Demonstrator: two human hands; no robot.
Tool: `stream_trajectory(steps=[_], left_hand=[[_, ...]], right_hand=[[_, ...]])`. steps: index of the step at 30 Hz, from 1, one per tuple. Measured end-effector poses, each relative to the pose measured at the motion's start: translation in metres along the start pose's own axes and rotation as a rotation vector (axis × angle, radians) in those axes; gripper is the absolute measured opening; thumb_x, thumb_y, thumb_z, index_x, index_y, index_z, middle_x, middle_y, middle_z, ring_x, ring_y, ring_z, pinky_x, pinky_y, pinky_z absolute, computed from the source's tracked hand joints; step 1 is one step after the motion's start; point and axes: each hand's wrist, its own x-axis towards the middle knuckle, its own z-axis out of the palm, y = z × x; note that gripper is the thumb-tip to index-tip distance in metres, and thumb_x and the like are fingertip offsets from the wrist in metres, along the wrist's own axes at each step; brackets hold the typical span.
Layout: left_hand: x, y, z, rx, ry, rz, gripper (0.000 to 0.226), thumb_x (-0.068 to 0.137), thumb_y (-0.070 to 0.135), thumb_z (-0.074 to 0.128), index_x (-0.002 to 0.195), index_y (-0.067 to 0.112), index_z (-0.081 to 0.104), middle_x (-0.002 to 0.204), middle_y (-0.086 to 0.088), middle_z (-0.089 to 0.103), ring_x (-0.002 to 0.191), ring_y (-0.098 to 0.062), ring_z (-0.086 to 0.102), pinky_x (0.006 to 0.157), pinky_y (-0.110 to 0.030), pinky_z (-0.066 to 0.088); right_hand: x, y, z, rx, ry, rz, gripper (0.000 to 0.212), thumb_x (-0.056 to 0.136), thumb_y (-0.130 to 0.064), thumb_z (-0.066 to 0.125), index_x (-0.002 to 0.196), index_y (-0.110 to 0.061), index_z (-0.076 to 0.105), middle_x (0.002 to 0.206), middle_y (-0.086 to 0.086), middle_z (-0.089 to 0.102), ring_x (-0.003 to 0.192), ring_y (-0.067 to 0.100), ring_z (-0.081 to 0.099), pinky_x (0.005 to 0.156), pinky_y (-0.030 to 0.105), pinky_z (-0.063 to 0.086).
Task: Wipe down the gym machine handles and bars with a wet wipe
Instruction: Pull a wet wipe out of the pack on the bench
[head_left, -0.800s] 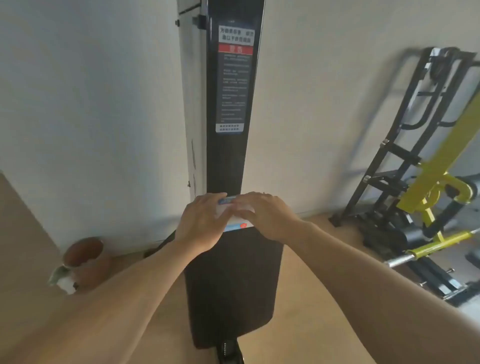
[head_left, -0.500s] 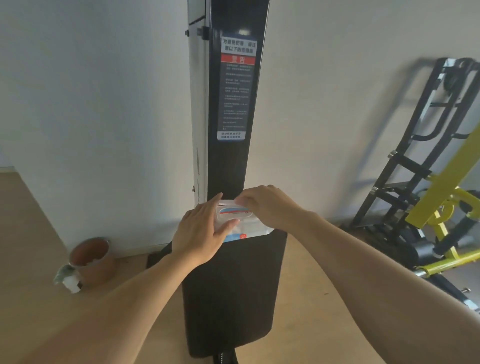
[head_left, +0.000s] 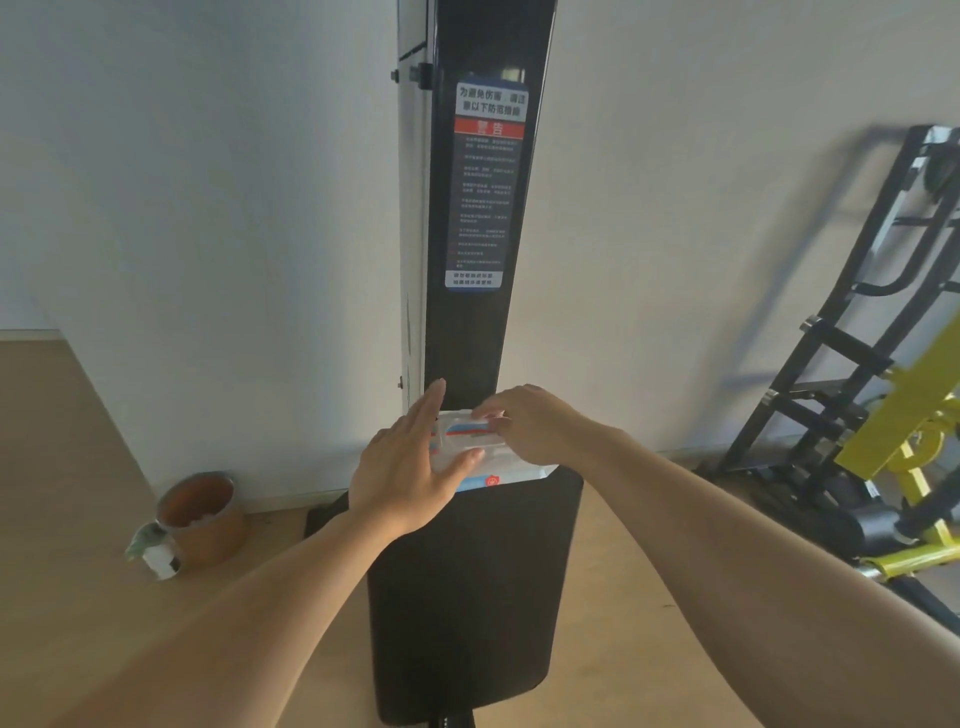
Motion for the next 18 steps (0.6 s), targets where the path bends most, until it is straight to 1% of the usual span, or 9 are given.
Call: stream_trajectory(steps=[2,4,6,8,10,12,14,16,18], left_hand=[[0.000,0.000,0.000,0.014,0.002,0.033,0.084,0.081,0.088,0.022,0.150,0.041,0.024,0.154,0.012,0.043,0.128,-0.017,0.057,0.101,-0.046,0.048],[0.000,-0.001,0.001,0.033,0.015,0.078,0.072,0.086,0.083,0.026,0.144,0.042,0.037,0.149,0.014,0.048,0.126,-0.014,0.058,0.101,-0.044,0.049],[0.000,-0.002,0.001,0.029,0.044,0.100,0.065,0.087,0.080,0.030,0.137,0.040,0.045,0.138,0.015,0.058,0.120,-0.011,0.060,0.098,-0.040,0.051],[-0.001,-0.002,0.002,0.027,0.084,0.116,0.058,0.087,0.077,0.036,0.131,0.040,0.048,0.130,0.015,0.063,0.115,-0.010,0.062,0.095,-0.037,0.052],[-0.002,-0.002,0.004,0.033,0.116,0.136,0.054,0.087,0.075,0.042,0.128,0.041,0.049,0.127,0.016,0.064,0.112,-0.010,0.063,0.095,-0.035,0.051],[-0.002,-0.002,0.004,0.031,0.137,0.145,0.053,0.086,0.075,0.043,0.126,0.040,0.050,0.126,0.015,0.065,0.110,-0.010,0.064,0.096,-0.033,0.049],[-0.003,-0.003,0.005,0.029,0.139,0.144,0.054,0.086,0.076,0.042,0.125,0.040,0.052,0.126,0.015,0.065,0.110,-0.010,0.064,0.097,-0.030,0.046],[-0.003,-0.003,0.005,0.031,0.144,0.141,0.056,0.086,0.076,0.042,0.124,0.038,0.054,0.126,0.014,0.066,0.110,-0.010,0.064,0.097,-0.029,0.044],[-0.004,-0.002,0.004,0.030,0.154,0.140,0.057,0.085,0.076,0.041,0.123,0.036,0.056,0.125,0.013,0.067,0.110,-0.011,0.064,0.097,-0.029,0.043]], right_hand=[[-0.001,0.001,-0.008,0.054,0.060,0.001,0.029,0.102,-0.017,0.055,0.125,-0.029,0.069,0.129,-0.004,0.064,0.110,0.019,0.058,0.077,0.017,0.037],[-0.002,0.005,-0.019,0.090,0.121,0.009,0.023,0.098,-0.019,0.060,0.111,-0.030,0.076,0.120,-0.006,0.067,0.103,0.017,0.059,0.077,0.018,0.039],[-0.005,0.007,-0.029,0.041,0.050,0.001,0.016,0.095,-0.027,0.065,0.102,-0.033,0.079,0.110,-0.009,0.068,0.097,0.016,0.061,0.074,0.021,0.044],[-0.010,0.004,-0.033,-0.021,-0.038,0.006,0.015,0.093,-0.031,0.068,0.103,-0.033,0.079,0.108,-0.009,0.067,0.096,0.017,0.062,0.075,0.022,0.048],[-0.013,-0.001,-0.034,-0.117,-0.046,0.024,0.018,0.092,-0.029,0.070,0.109,-0.031,0.077,0.108,-0.006,0.068,0.091,0.017,0.062,0.074,0.023,0.051],[-0.013,-0.009,-0.036,-0.191,-0.039,0.069,0.023,0.090,-0.028,0.073,0.113,-0.026,0.076,0.101,-0.004,0.069,0.075,0.014,0.061,0.059,0.019,0.046],[-0.012,-0.015,-0.037,-0.199,-0.057,0.122,0.025,0.089,-0.028,0.075,0.112,-0.020,0.074,0.087,-0.002,0.065,0.060,0.011,0.053,0.050,0.019,0.037],[-0.009,-0.021,-0.037,-0.197,-0.073,0.166,0.022,0.087,-0.027,0.077,0.106,-0.017,0.071,0.073,-0.002,0.056,0.056,0.010,0.047,0.047,0.020,0.032],[-0.005,-0.026,-0.039,-0.207,-0.090,0.218,0.022,0.085,-0.028,0.079,0.095,-0.019,0.062,0.070,-0.003,0.050,0.057,0.011,0.046,0.046,0.021,0.031]])
